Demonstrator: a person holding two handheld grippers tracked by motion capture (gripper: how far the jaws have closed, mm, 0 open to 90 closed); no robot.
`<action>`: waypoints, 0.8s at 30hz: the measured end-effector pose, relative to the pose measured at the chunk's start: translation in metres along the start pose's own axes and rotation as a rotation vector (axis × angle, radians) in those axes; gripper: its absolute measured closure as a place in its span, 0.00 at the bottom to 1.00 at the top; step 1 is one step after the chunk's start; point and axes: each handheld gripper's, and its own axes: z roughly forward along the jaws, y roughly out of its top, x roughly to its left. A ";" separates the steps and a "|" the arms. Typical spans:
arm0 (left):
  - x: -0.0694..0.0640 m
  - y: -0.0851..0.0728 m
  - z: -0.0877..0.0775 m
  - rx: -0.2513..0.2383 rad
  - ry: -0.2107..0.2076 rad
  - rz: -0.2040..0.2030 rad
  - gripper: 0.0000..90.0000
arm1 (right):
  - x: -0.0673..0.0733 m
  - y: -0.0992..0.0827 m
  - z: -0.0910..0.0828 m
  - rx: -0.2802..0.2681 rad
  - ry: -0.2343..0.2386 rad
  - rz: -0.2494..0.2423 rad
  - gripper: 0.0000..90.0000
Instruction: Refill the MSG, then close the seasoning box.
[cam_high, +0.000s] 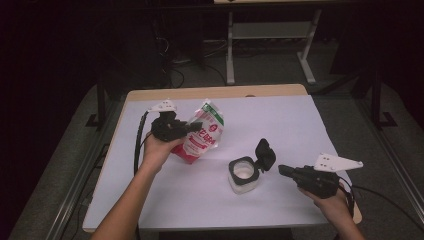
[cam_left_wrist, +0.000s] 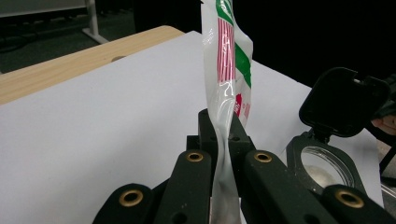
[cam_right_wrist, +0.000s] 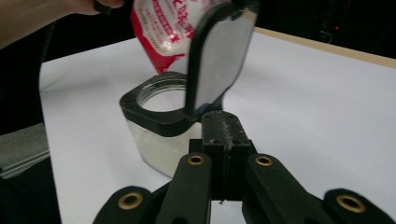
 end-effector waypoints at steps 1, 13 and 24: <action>0.000 -0.001 -0.002 -0.003 0.003 -0.004 1.00 | -0.002 0.000 -0.001 -0.004 -0.007 -0.004 1.00; 0.000 -0.012 -0.030 0.006 0.006 -0.005 1.00 | -0.023 -0.005 0.000 0.016 -0.076 0.037 1.00; 0.003 -0.024 -0.058 0.053 0.022 -0.008 1.00 | -0.029 -0.007 0.006 0.035 -0.091 0.040 1.00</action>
